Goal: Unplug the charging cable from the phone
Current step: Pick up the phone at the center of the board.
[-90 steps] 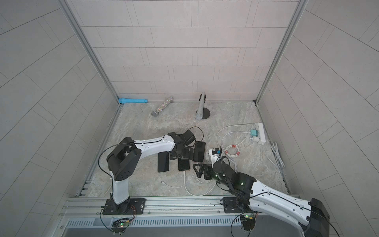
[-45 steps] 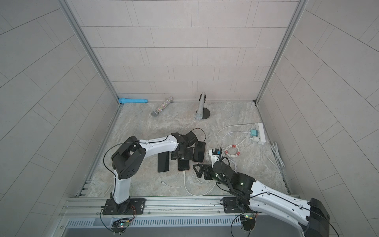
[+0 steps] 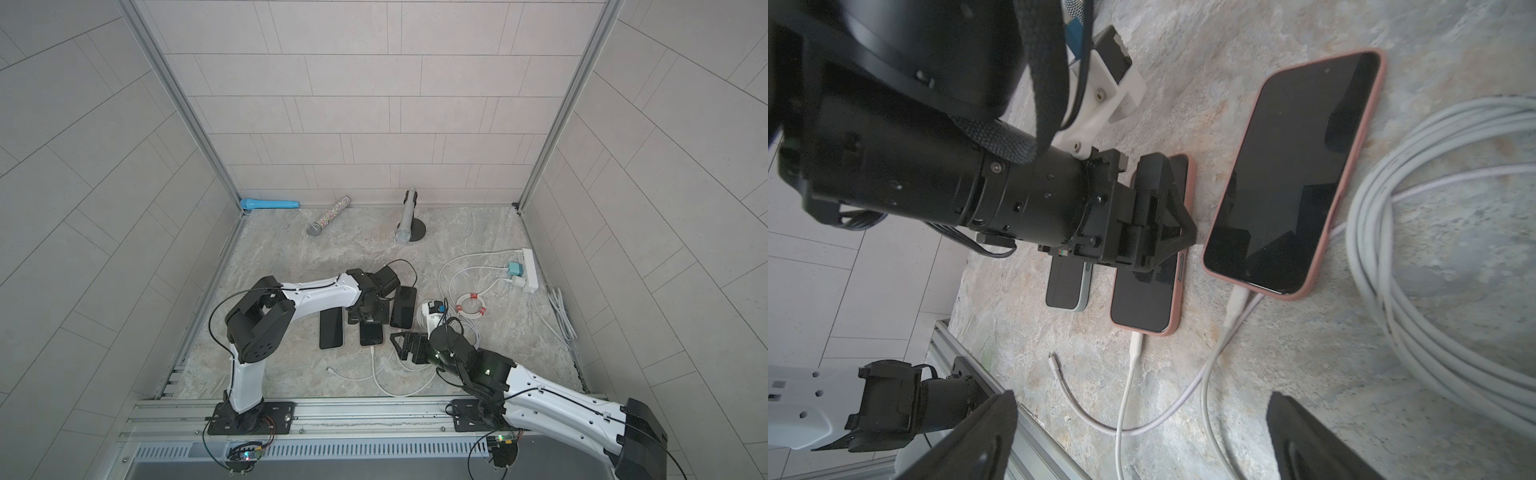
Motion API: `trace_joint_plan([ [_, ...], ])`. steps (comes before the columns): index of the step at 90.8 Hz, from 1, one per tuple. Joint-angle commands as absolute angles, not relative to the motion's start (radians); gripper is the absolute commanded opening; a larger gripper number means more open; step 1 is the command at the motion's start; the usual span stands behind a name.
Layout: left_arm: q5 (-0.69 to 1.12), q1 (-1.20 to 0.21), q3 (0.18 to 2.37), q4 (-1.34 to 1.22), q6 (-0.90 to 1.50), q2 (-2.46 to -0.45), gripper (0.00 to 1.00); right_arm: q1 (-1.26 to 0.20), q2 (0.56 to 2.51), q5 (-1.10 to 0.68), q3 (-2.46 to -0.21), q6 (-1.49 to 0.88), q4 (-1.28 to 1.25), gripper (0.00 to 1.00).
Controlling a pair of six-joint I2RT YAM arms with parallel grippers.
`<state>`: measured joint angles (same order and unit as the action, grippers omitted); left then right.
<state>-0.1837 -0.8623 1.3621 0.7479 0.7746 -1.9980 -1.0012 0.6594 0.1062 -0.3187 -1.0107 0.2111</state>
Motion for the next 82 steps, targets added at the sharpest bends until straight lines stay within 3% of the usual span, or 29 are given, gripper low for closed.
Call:
trace_joint_plan([
  [1, -0.157, -0.866, 1.314, 0.708, 0.781, -1.996, 0.41, -0.999, 0.657, 0.100, -0.306, -1.012, 0.191, 0.96],
  [29, -0.158, -0.866, 1.293, 0.712, 0.768, -1.938, 0.00, -0.993, 0.658, 0.077, -0.307, -1.010, 0.181, 0.95],
  [82, -0.173, -0.866, 1.299, 0.771, 0.741, -1.795, 0.00, -0.951, 0.735, -0.075, -0.308, -0.991, 0.077, 0.93],
])
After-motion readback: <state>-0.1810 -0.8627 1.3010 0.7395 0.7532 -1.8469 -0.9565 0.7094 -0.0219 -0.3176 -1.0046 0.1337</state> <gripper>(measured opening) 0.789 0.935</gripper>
